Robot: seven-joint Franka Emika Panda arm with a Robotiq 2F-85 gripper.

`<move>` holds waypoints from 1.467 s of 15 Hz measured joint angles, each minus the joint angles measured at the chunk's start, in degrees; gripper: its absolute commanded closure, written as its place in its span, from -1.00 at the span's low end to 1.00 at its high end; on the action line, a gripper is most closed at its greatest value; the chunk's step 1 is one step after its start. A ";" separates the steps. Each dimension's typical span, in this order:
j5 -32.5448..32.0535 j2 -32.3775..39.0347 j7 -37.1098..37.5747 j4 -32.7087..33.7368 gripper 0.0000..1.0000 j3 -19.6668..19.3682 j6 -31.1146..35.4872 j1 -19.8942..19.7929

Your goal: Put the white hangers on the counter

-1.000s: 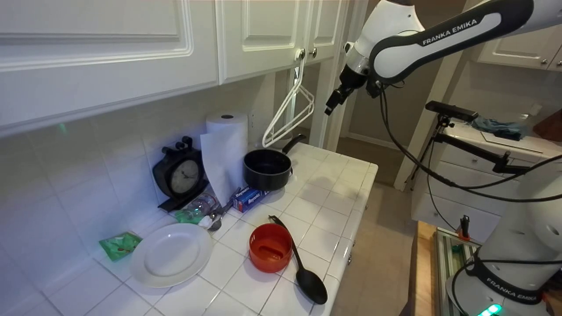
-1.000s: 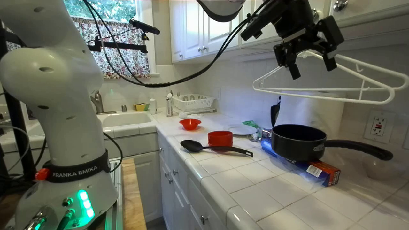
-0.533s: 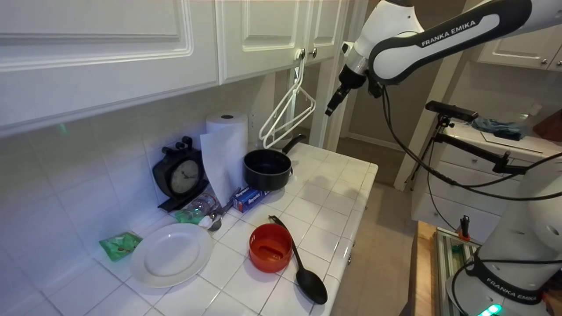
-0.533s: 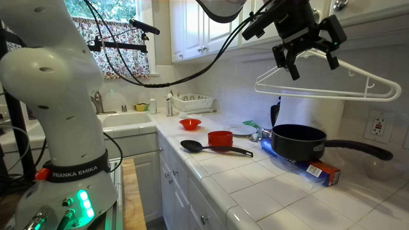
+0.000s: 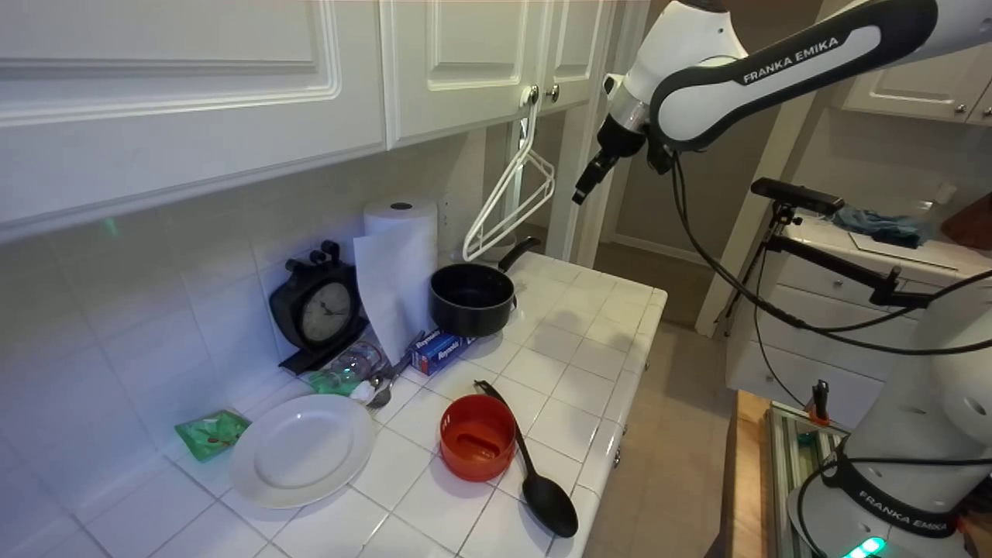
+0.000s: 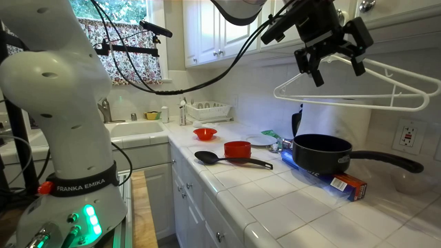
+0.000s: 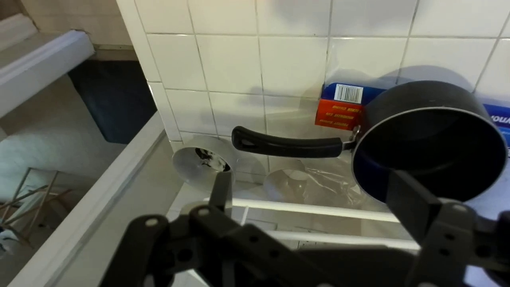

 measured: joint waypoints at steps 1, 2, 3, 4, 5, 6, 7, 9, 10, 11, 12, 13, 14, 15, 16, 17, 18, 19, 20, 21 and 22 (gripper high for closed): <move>-0.29 -0.06 1.60 -0.05 -1.00 0.37 0.67 -0.20; -0.62 -0.18 3.08 -0.12 -1.00 0.70 1.52 -0.35; -0.67 -0.36 4.20 -0.22 -1.00 0.97 2.46 -0.39; -0.67 -0.56 5.07 -0.28 -1.00 1.20 3.36 -0.39; -0.67 -0.79 5.70 -0.37 -1.00 1.38 4.40 -0.39; -0.67 -1.02 5.94 -0.52 -1.00 1.51 5.43 -0.36; -0.67 -1.24 6.01 -0.76 -1.00 1.63 6.39 -0.34; -0.37 -1.66 6.07 -1.47 -1.00 1.80 7.80 -0.15; -0.16 -1.85 6.06 -1.88 -1.00 1.83 8.11 0.11; 0.62 -2.03 5.89 -2.23 -1.00 1.82 8.23 0.58; 1.89 -2.24 5.78 -2.58 -1.00 1.82 8.28 1.18; 3.69 -2.52 5.38 -3.02 -1.00 1.78 8.29 1.95; 5.92 -2.83 4.20 -3.54 -1.00 1.61 8.27 3.00; 7.52 -3.13 3.21 -3.96 -1.00 1.41 8.26 3.94; 8.05 -3.43 2.93 -4.28 -1.00 1.29 8.26 4.45; 8.19 -3.67 2.85 -4.55 -1.00 1.20 8.26 4.64; 8.22 -3.79 2.79 -4.70 -1.00 1.11 8.26 4.67; 8.22 -3.79 2.79 -4.69 -1.00 1.13 8.26 4.58; 8.10 -3.67 3.57 -4.63 -1.00 1.36 8.33 4.15; 7.90 -3.42 5.17 -4.55 -1.00 1.84 8.62 3.30; 7.86 -3.13 6.66 -4.49 -1.00 2.24 8.83 2.57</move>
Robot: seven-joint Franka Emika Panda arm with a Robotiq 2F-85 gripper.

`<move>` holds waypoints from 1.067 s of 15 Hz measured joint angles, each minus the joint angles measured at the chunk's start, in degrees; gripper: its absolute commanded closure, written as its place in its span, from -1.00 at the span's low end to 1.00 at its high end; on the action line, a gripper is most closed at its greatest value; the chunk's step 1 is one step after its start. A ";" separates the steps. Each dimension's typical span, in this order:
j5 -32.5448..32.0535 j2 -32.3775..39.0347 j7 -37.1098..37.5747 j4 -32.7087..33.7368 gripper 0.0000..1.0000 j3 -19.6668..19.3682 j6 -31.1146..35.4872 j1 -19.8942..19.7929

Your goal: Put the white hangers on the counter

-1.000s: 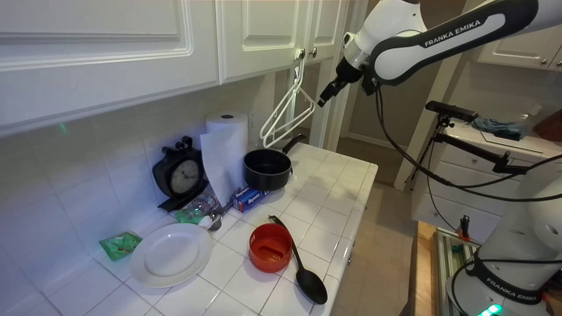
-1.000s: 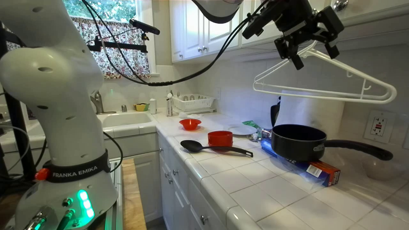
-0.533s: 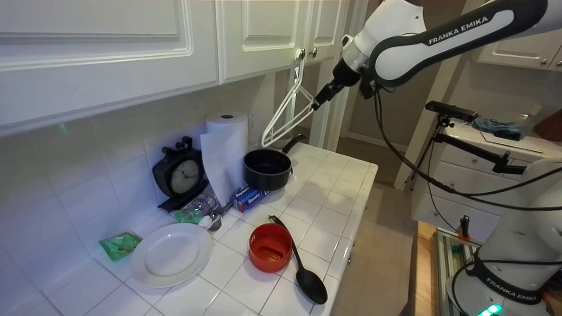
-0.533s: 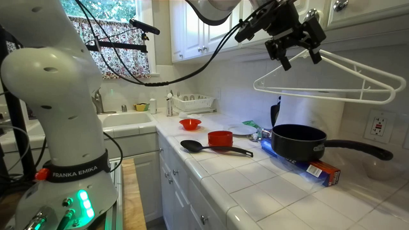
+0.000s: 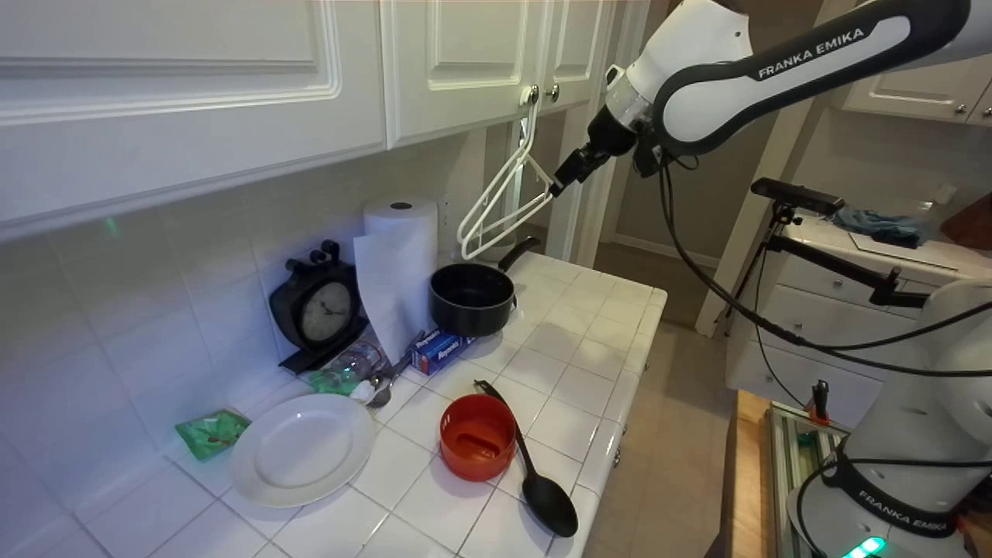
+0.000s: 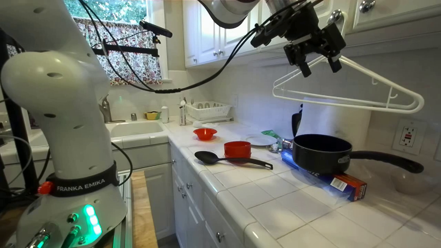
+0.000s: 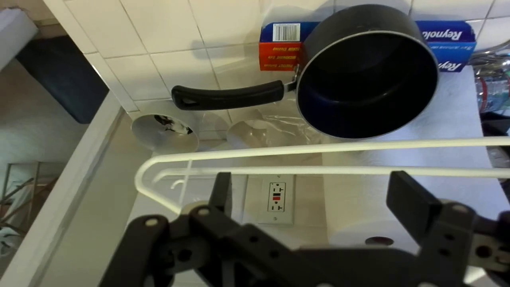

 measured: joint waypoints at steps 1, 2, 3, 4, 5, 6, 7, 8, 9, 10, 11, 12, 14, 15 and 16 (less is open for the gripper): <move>-0.01 0.39 1.04 0.09 -1.00 0.30 0.03 -0.56; 0.00 0.83 1.66 0.17 -1.00 0.39 0.03 -0.73; 0.33 1.25 1.93 0.24 -1.00 0.40 0.02 -0.63; 0.46 1.60 2.24 0.31 -1.00 0.41 0.02 -0.54; 0.68 1.90 2.48 0.42 -1.00 0.44 0.02 -0.43; 1.07 2.16 2.53 0.54 -1.00 0.46 0.02 -0.27; 1.82 2.36 2.56 0.64 -1.00 0.46 0.02 -0.01; 2.75 2.48 2.57 0.71 -1.00 0.46 0.02 0.34; 3.77 2.52 2.59 0.75 -1.00 0.47 0.02 0.74; 4.72 2.52 2.74 0.80 -1.00 0.49 0.02 1.16; 5.38 2.52 3.06 0.89 -1.00 0.59 0.02 1.49; 5.79 2.52 3.58 1.01 -1.00 0.73 0.02 1.77; 5.83 2.58 5.03 1.21 -1.00 1.31 0.21 1.84; 5.83 2.65 5.73 1.27 -1.00 1.57 0.42 1.83; 5.83 2.71 6.62 1.32 -1.00 1.87 0.57 1.83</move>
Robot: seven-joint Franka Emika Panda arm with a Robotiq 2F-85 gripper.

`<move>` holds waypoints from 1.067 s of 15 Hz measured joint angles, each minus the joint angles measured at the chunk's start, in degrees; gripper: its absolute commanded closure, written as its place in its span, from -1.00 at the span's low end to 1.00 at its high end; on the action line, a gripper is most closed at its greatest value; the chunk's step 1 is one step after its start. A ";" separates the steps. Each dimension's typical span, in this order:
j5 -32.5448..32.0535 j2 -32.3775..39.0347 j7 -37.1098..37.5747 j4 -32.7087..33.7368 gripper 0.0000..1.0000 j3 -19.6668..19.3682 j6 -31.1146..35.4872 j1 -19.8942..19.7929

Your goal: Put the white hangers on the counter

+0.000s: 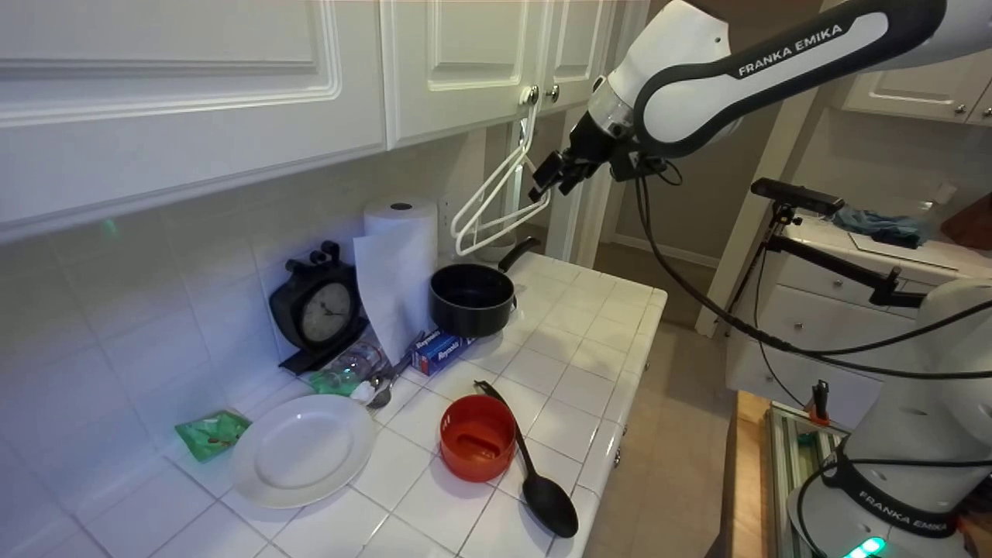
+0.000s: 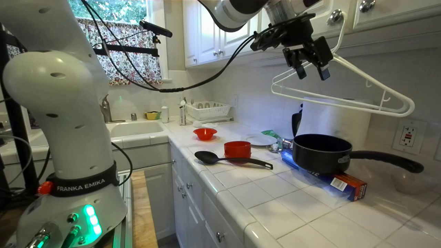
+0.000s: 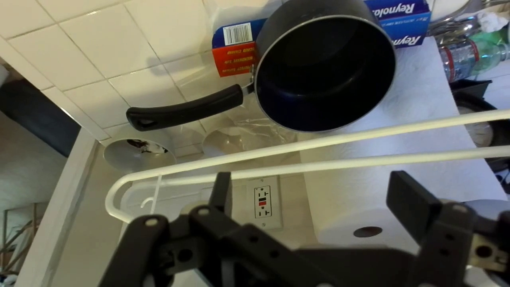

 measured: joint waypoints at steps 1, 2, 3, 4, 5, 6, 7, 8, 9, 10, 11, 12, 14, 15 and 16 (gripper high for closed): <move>0.00 0.08 0.88 0.01 -1.00 0.31 0.24 0.01; 0.10 0.18 1.66 0.03 -1.00 0.64 0.44 0.06; 0.30 0.29 2.33 0.04 -1.00 0.97 0.78 0.18; 0.76 0.44 2.61 0.07 -1.00 1.18 1.30 0.50; 1.54 0.59 2.64 0.09 -1.00 1.36 1.94 0.97; 2.49 0.69 2.64 0.10 -1.00 1.51 2.66 1.55; 3.34 0.75 2.64 0.10 -1.00 1.60 3.42 2.16; 4.13 0.80 2.64 0.10 -1.00 1.66 4.27 2.75; 4.87 0.85 2.64 0.10 -1.00 1.69 5.09 3.28; 5.55 0.94 2.64 0.10 -1.00 1.70 5.94 3.72; 6.22 1.11 2.64 0.11 -1.00 1.70 6.91 4.11; 6.89 1.33 2.64 0.11 -1.00 1.70 7.85 4.46; 8.41 1.92 2.63 0.12 -1.00 1.70 9.71 5.13; 9.24 2.26 2.62 0.12 -1.00 1.70 10.57 5.48; 10.08 2.58 2.55 0.13 -1.00 1.58 11.25 6.00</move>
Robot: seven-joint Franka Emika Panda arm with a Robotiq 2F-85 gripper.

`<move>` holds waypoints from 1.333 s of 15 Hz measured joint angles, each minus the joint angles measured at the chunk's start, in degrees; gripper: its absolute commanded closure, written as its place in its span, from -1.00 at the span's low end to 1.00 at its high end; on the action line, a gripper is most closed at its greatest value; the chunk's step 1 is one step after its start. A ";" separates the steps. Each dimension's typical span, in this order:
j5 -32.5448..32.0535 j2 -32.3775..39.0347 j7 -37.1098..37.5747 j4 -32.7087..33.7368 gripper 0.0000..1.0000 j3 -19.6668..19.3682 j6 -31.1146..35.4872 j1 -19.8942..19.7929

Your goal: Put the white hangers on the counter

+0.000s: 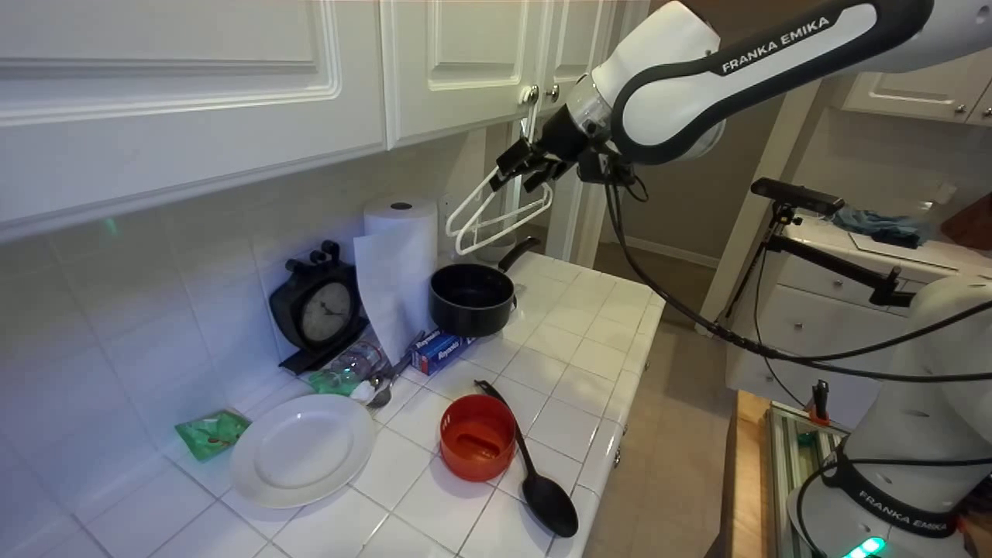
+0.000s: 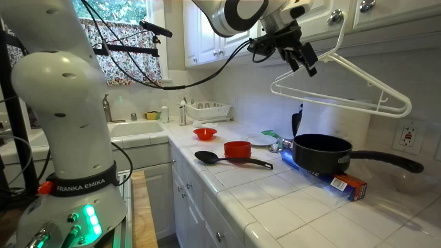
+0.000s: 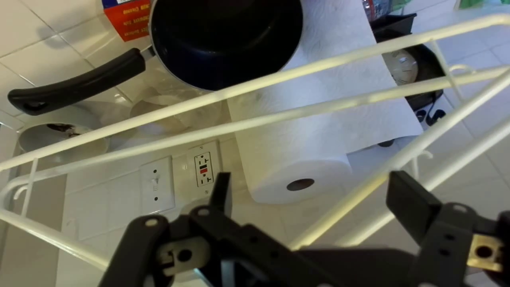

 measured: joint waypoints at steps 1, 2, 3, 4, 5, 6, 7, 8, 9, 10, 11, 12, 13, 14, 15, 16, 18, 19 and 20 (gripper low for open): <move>0.82 0.28 -0.09 0.01 -1.00 -0.17 0.54 0.60; 1.54 0.47 -0.17 0.02 -1.00 -0.27 1.06 1.15; 2.10 0.58 -0.23 0.03 -1.00 -0.35 1.60 1.65; 2.54 0.64 -0.27 0.03 -1.00 -0.47 2.14 2.16; 2.78 0.68 -0.28 0.03 -1.00 -0.55 2.61 2.57; 2.92 0.73 -0.28 0.04 -1.00 -0.66 2.99 2.90; 2.94 0.87 -0.28 0.05 -1.00 -0.74 3.39 3.09; 2.94 1.11 -0.28 0.07 -1.00 -0.80 3.79 3.17; 2.94 1.42 -0.28 0.09 -1.00 -0.88 4.08 3.21; 2.94 1.81 -0.28 0.14 -1.00 -0.96 4.34 3.22; 2.94 2.24 -0.28 0.24 -1.00 -1.04 4.52 3.23; 2.94 2.74 -0.28 0.44 -1.00 -1.09 4.75 3.23; 2.94 3.25 -0.28 0.69 -1.00 -1.13 4.93 3.24; 2.94 3.74 -0.28 0.97 -1.00 -1.16 5.21 3.28; 2.94 4.22 -0.28 1.31 -1.00 -1.19 5.53 3.34; 2.94 4.70 -0.28 1.63 -1.00 -1.19 5.93 3.43; 2.94 5.47 -0.28 2.14 -1.00 -1.19 6.91 3.65; 2.94 5.78 -0.28 2.35 -1.00 -1.19 7.27 3.70; 2.94 6.07 -0.28 2.53 -1.00 -1.19 7.63 3.70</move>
